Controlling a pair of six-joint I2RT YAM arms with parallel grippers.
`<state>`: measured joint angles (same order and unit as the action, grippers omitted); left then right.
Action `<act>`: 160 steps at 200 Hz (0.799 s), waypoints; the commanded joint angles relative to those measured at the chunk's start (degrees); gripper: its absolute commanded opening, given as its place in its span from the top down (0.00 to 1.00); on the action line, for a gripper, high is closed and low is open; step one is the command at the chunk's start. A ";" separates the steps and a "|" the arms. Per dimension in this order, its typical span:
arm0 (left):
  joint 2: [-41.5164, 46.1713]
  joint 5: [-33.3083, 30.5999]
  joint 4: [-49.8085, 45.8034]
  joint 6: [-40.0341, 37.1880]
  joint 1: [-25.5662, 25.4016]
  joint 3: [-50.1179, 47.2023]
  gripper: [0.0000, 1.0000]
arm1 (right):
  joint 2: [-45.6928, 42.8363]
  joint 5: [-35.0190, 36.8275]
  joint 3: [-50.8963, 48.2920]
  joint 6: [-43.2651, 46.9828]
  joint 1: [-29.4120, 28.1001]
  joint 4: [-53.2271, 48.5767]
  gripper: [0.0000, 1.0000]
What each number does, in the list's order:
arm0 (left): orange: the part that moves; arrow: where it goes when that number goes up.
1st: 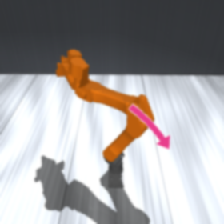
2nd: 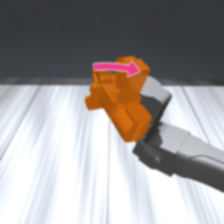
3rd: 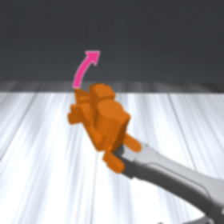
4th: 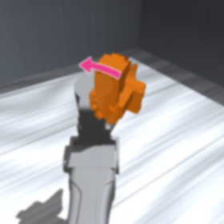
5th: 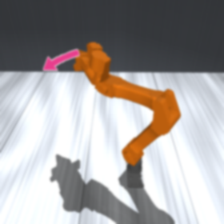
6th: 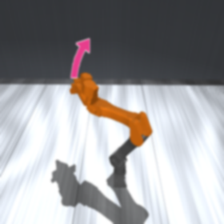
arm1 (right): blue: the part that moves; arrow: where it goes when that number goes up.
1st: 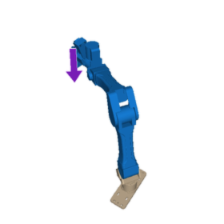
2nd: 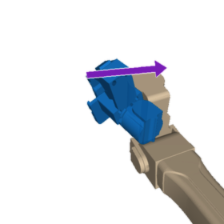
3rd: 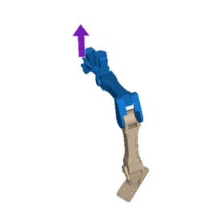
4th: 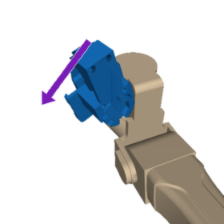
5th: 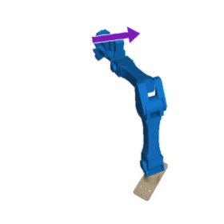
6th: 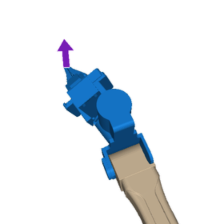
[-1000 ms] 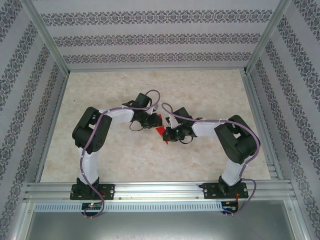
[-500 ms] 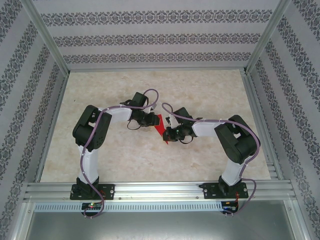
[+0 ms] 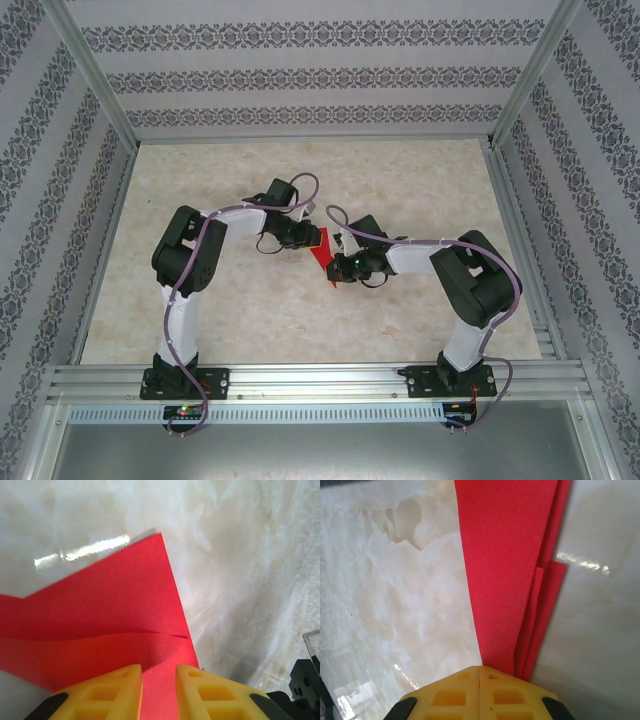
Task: Fold a paper plane with a square sheet of paper (pick it up from the middle)
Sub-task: Fold the wing for the fifth time at the center of the table.
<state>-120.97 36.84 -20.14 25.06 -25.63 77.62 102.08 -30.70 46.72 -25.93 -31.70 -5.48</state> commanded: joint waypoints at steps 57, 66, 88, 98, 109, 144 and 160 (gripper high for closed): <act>-4.32 -9.10 -1.44 -3.25 6.64 5.94 0.75 | 2.07 5.59 -4.45 -0.23 1.46 -9.44 0.95; -4.58 -9.65 -1.89 -3.35 7.00 6.51 0.76 | 1.98 5.65 -4.44 -0.27 1.47 -9.30 0.95; -4.47 -10.16 -2.56 -3.17 7.73 7.50 0.77 | 1.62 5.48 -4.31 -0.68 1.49 -8.98 0.95; -3.87 -10.08 -3.42 -3.25 8.03 8.15 0.77 | 1.38 5.24 -4.18 -0.92 1.40 -8.77 0.95; -2.20 -9.54 -3.56 -3.04 8.01 8.16 0.77 | 1.03 5.07 -4.01 -1.29 1.38 -8.49 0.95; 6.89 -5.19 1.40 1.45 7.89 2.23 0.77 | -0.42 5.08 -3.36 -3.05 1.38 -7.89 0.94; 11.11 -3.33 6.48 5.55 7.38 -3.56 0.78 | -0.80 4.83 -3.11 -4.06 1.38 -7.67 0.93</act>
<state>-117.93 30.06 -20.78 25.32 -17.85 79.68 100.75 -30.52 45.63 -27.90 -30.96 -5.76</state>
